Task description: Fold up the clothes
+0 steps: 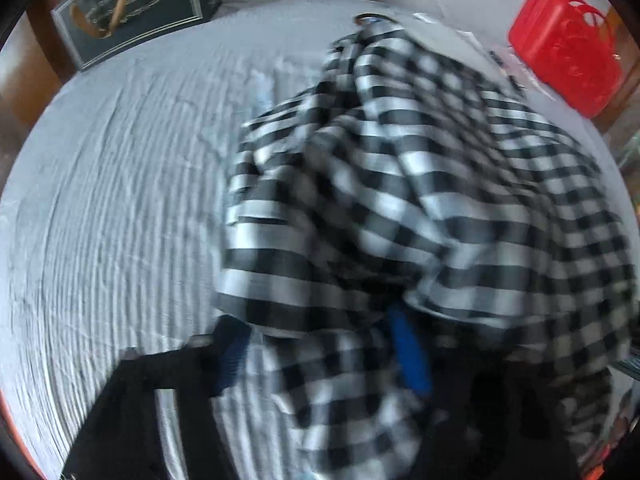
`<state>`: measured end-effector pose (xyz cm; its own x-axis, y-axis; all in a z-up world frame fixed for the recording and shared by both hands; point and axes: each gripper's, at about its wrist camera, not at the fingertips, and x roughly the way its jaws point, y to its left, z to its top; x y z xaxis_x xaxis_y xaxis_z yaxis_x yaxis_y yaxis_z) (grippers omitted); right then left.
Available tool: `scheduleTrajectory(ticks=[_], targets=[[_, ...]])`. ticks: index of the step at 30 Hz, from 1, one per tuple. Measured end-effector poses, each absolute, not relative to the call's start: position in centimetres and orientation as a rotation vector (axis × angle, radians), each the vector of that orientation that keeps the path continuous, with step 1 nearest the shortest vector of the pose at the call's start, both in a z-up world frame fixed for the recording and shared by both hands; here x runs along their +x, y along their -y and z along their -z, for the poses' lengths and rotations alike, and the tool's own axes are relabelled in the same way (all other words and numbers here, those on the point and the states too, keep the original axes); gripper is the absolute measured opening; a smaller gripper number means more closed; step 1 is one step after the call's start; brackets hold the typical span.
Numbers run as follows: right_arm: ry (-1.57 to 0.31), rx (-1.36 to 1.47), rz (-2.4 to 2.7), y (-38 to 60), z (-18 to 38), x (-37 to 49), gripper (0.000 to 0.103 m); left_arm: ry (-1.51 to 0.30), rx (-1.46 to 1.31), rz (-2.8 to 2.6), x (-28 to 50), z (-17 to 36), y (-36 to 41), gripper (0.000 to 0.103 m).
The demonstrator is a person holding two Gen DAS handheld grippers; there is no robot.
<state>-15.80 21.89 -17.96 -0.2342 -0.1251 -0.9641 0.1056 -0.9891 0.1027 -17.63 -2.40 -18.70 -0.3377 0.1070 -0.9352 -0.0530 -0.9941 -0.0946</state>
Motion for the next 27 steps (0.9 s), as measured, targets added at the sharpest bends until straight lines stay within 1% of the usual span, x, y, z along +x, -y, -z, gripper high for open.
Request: scheduleTrajectory(ticks=[1,2,3,6,10,11,13,15,16,17,19,20,21,25,26,27], targets=[[0.022,1.841,2.363,-22.2,17.8,-15.8,0.031,0.053,-1.744,-2.488,-17.5,18.2,2.0,0.031],[0.043,1.832,2.364,-22.6,17.5,-15.7,0.025,0.032,-1.739,-2.507,-17.4,17.7,1.9,0.023],[0.057,1.818,2.374,-23.1,17.0,-15.7,0.016,0.019,-1.732,-2.526,-17.3,17.0,1.8,0.014],[0.024,1.710,2.500,-25.2,13.7,-15.3,0.011,0.097,-1.644,-2.587,-16.6,12.9,3.0,0.011],[0.003,1.527,2.745,-29.9,7.5,-15.0,0.010,0.134,-1.480,-2.666,-15.7,6.4,4.2,0.011],[0.005,1.486,2.809,-31.5,6.0,-15.1,0.010,0.146,-1.475,-2.658,-15.7,5.6,4.4,0.012],[0.020,1.440,2.908,-34.5,4.1,-15.1,0.010,0.151,-1.496,-2.637,-15.7,4.8,4.6,0.028],[0.047,1.441,2.982,-37.8,3.0,-14.8,0.010,0.144,-1.524,-2.619,-15.6,4.6,4.6,0.067],[0.061,1.463,3.000,-39.3,2.9,-14.5,0.010,0.138,-1.536,-2.620,-15.4,4.8,4.4,0.073],[0.072,1.490,3.010,-40.6,3.1,-14.3,0.010,0.140,-1.537,-2.618,-15.0,5.0,4.3,0.076],[0.111,1.559,2.996,-42.5,4.1,-13.8,0.012,0.152,-1.558,-2.603,-14.4,5.8,4.1,0.076],[0.131,1.610,2.970,-43.4,4.9,-13.4,0.019,0.157,-1.577,-2.597,-14.4,6.2,4.2,0.076],[0.156,1.649,2.942,-44.0,5.7,-13.0,0.030,0.164,-1.596,-2.591,-14.3,6.7,4.2,0.076],[0.262,1.740,2.792,-44.6,9.0,-10.6,0.049,0.218,-1.660,-2.585,-14.7,9.4,4.3,0.076],[0.285,1.745,2.755,-44.5,9.7,-10.3,0.063,0.229,-1.675,-2.588,-15.0,10.1,4.4,0.076],[0.306,1.743,2.723,-44.2,10.3,-10.2,0.080,0.230,-1.695,-2.598,-15.3,10.8,4.4,0.076]])
